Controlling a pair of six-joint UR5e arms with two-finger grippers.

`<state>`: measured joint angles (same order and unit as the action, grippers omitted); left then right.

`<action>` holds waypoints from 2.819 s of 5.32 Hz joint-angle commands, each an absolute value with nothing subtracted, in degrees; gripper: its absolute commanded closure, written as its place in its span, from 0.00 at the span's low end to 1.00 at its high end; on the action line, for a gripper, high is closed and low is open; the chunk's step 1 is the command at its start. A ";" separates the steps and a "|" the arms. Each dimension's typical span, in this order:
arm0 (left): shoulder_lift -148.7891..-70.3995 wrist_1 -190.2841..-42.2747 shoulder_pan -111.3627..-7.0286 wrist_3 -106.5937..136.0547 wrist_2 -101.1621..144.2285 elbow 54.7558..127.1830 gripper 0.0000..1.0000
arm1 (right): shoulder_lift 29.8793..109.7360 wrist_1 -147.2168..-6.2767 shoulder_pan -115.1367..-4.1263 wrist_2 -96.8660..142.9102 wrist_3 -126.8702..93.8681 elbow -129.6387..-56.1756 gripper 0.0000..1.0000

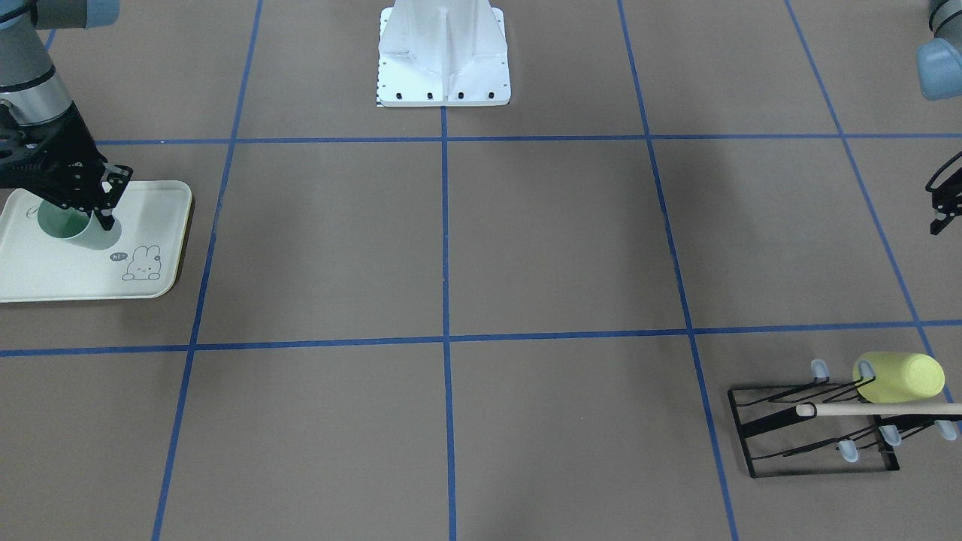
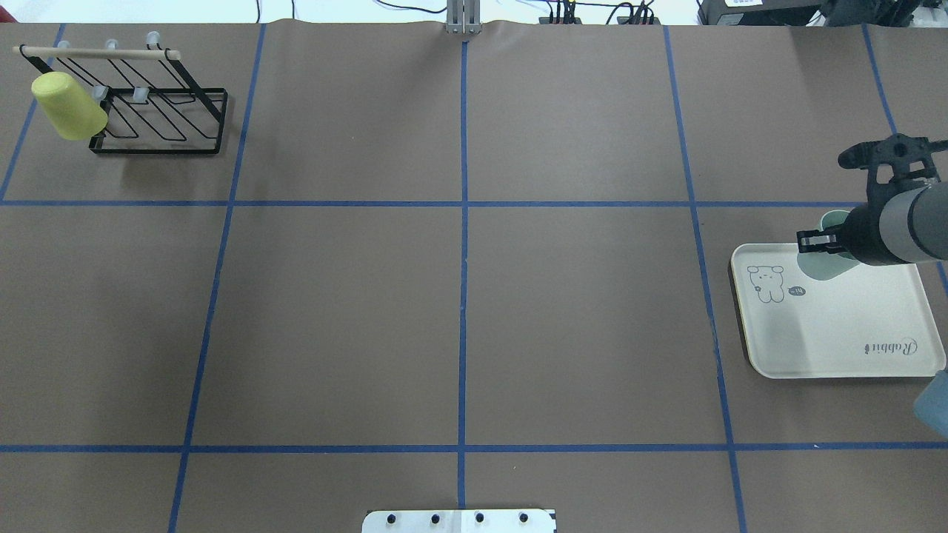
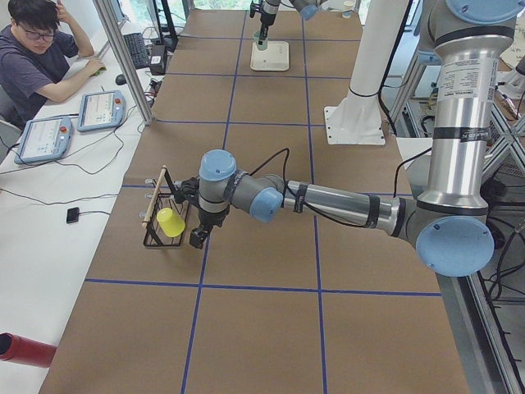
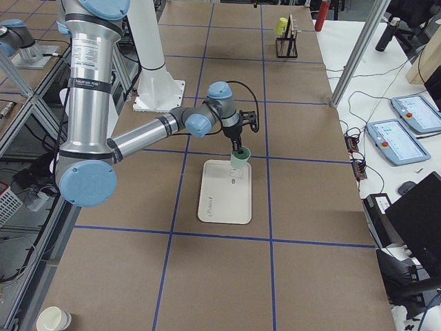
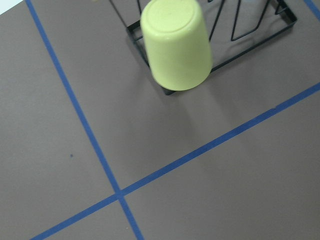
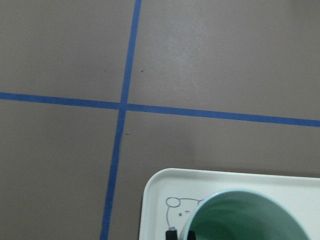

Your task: Left arm grabs green cup and hands to right arm on tray

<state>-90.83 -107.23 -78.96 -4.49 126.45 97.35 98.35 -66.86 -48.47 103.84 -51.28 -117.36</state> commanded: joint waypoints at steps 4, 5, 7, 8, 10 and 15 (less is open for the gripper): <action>-90.70 -107.23 -79.19 -4.48 129.02 97.21 0.00 | 105.99 -47.46 -47.73 97.91 -54.23 -108.99 0.29; -90.70 -107.23 -79.19 -4.22 129.02 97.21 0.00 | 106.26 -47.37 -47.29 97.82 -53.62 -108.90 0.02; -90.70 -107.23 -79.19 -4.22 129.02 97.21 0.00 | 106.35 -48.68 -47.72 99.04 -51.35 -110.81 0.01; -90.62 -107.23 -79.19 -4.22 129.02 97.21 0.00 | 105.48 -55.83 -52.77 106.19 -46.54 -113.09 0.01; -88.44 -107.40 -80.93 -4.22 129.02 97.29 0.00 | 102.06 -66.65 -66.72 121.30 -27.95 -112.94 0.01; -83.83 -84.56 -90.83 -12.04 131.65 97.90 0.00 | 91.05 -92.99 -85.58 133.41 3.38 -103.82 0.01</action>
<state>-83.14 -92.62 -87.21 -11.78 131.13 97.47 91.36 -92.51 -83.08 131.66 -0.78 -106.50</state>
